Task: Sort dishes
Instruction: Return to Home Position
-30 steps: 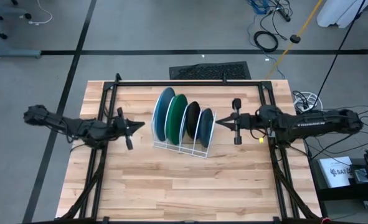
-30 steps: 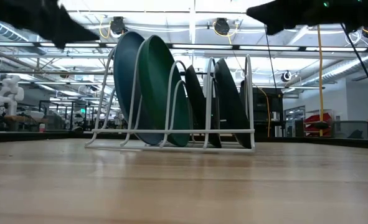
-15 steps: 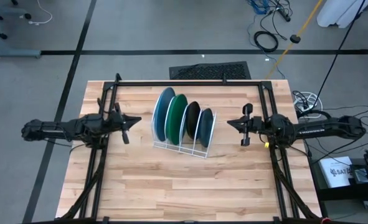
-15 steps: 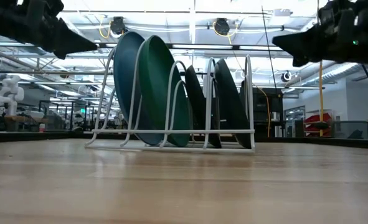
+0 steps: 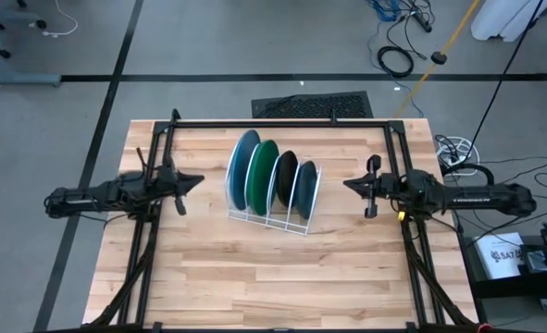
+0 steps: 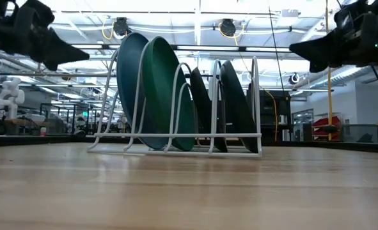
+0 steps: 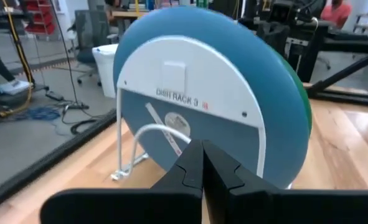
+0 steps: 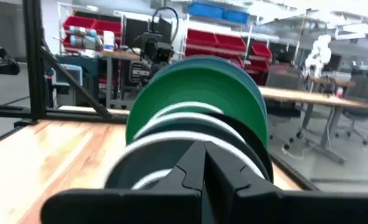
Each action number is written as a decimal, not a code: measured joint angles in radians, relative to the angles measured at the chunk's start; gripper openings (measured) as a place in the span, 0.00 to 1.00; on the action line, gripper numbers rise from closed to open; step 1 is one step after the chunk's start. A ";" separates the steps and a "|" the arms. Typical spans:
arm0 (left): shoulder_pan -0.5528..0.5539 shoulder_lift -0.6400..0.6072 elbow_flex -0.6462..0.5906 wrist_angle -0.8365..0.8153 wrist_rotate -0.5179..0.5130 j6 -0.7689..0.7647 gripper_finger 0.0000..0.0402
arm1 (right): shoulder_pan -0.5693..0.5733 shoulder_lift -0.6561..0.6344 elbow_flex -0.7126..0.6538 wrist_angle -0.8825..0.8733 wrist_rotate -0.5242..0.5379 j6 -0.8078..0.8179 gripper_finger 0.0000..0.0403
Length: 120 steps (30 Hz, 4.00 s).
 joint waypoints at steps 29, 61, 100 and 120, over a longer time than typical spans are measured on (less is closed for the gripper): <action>-0.001 -0.042 -0.109 0.068 0.043 0.021 0.00 | 0.000 -0.366 0.000 -0.479 -0.033 0.099 0.00; -0.001 -0.031 -0.110 0.067 0.032 -0.014 0.05 | 0.000 -0.365 0.000 -0.478 -0.035 0.142 0.00; -0.001 -0.031 -0.110 0.067 0.032 -0.015 0.05 | 0.000 -0.365 -0.001 -0.479 -0.035 0.142 0.00; -0.001 -0.031 -0.111 0.067 0.032 -0.014 0.05 | 0.000 -0.365 -0.001 -0.479 -0.035 0.142 0.00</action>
